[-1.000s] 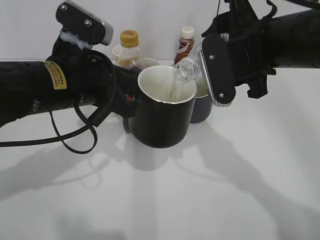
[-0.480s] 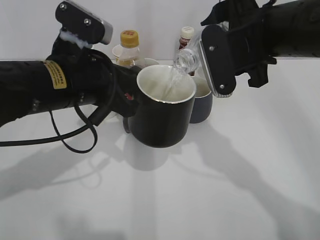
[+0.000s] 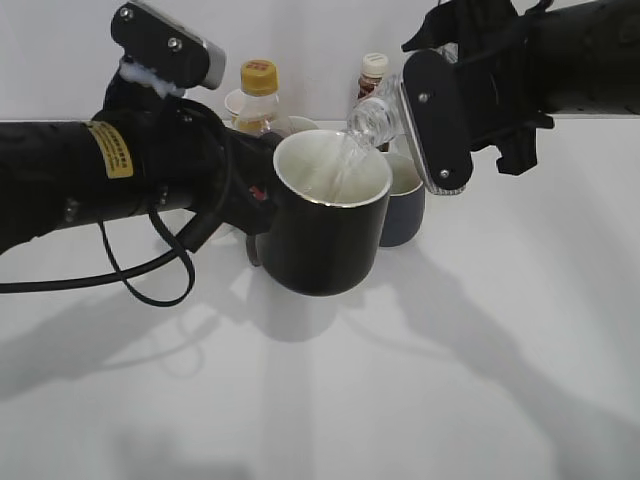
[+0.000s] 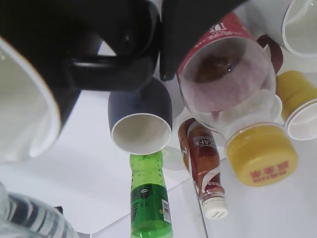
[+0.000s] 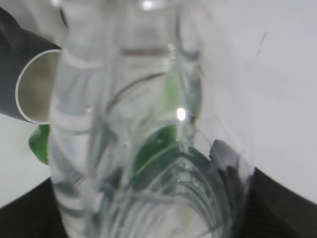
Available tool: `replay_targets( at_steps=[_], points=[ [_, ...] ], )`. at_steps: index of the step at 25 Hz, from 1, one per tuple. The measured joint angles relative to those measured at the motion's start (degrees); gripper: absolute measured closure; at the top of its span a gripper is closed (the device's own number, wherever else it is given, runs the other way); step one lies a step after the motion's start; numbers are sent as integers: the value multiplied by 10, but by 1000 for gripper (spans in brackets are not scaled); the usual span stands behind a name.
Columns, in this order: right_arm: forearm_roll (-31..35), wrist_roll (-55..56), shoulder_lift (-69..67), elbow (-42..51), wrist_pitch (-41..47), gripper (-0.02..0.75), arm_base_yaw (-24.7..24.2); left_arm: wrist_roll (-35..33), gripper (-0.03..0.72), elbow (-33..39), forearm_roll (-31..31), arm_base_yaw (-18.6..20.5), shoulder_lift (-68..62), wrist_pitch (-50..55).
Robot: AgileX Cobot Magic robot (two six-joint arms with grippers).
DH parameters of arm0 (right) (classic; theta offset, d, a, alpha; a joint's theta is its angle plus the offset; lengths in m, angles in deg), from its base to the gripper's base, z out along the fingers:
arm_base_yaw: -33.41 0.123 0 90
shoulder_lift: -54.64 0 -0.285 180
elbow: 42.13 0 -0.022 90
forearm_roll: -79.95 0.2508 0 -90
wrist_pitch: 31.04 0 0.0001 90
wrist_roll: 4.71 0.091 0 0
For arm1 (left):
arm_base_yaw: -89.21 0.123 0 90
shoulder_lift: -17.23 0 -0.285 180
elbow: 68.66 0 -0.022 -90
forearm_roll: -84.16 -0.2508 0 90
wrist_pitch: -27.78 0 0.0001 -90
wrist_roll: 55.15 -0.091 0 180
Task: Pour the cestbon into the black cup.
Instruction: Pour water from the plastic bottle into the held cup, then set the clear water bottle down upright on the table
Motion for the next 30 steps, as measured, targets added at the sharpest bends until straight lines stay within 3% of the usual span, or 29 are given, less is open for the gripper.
replay_targets(
  at_steps=[3,6,15,23,26,30],
  points=[
    [17,1,0,0,0,237,0,0,634,0,0,0,0,1],
    [75,2,0,0,1,237,0,0,634,0,0,0,0,-1],
    [328,4,0,0,9,237,0,0,634,0,-1,0,22,-10],
    [646,5,39,2,-2,237,-2,0,634,0,-1,0,41,-11],
    [721,6,73,29,-42,237,-12,-1,634,0,0,0,69,-5],
    [760,34,106,100,-103,237,-48,-1,634,3,14,9,126,6]
  ],
)
